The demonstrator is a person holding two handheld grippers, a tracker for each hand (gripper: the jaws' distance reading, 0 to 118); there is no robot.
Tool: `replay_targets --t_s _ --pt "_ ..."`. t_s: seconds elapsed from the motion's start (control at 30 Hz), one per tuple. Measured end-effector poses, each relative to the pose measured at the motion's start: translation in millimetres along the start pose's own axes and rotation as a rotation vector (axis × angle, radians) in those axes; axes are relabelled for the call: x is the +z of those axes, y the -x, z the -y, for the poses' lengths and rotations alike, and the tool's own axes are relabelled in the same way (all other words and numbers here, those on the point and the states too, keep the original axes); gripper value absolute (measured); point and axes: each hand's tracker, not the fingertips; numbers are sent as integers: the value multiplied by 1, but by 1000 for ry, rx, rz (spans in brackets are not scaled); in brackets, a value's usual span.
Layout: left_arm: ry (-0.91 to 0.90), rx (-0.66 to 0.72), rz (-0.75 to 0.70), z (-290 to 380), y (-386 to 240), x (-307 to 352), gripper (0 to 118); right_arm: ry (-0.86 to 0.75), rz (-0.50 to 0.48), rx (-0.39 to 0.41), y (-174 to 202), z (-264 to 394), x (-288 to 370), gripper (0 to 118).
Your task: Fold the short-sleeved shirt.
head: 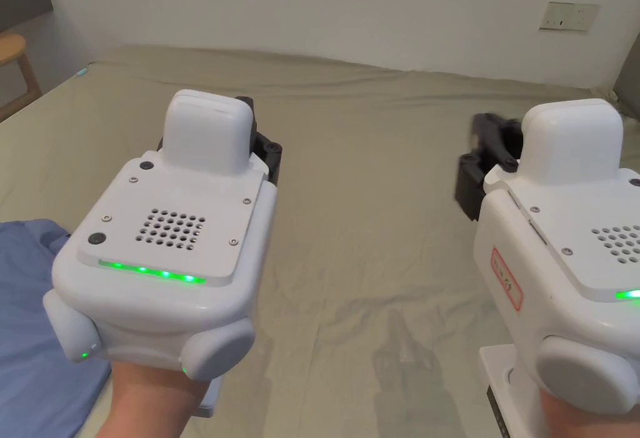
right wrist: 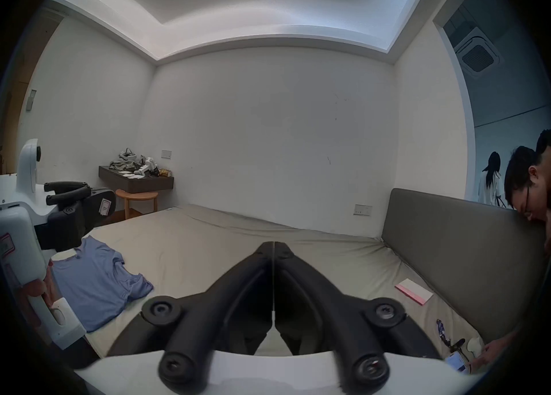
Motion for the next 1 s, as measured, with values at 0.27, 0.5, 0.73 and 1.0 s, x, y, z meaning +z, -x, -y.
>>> replay_targets --t_s 0.27,0.5,0.73,1.0 --pt "12 34 80 1 -1 -3 0 18 10 11 -8 4 2 2" --pt "36 2 64 8 2 2 0 32 27 -4 -12 3 1 2" --pt "47 -64 -70 8 31 19 0 10 -64 5 20 -2 -11 2" --pt "70 -67 -316 8 102 61 0 -37 -315 57 98 -14 -20 2"
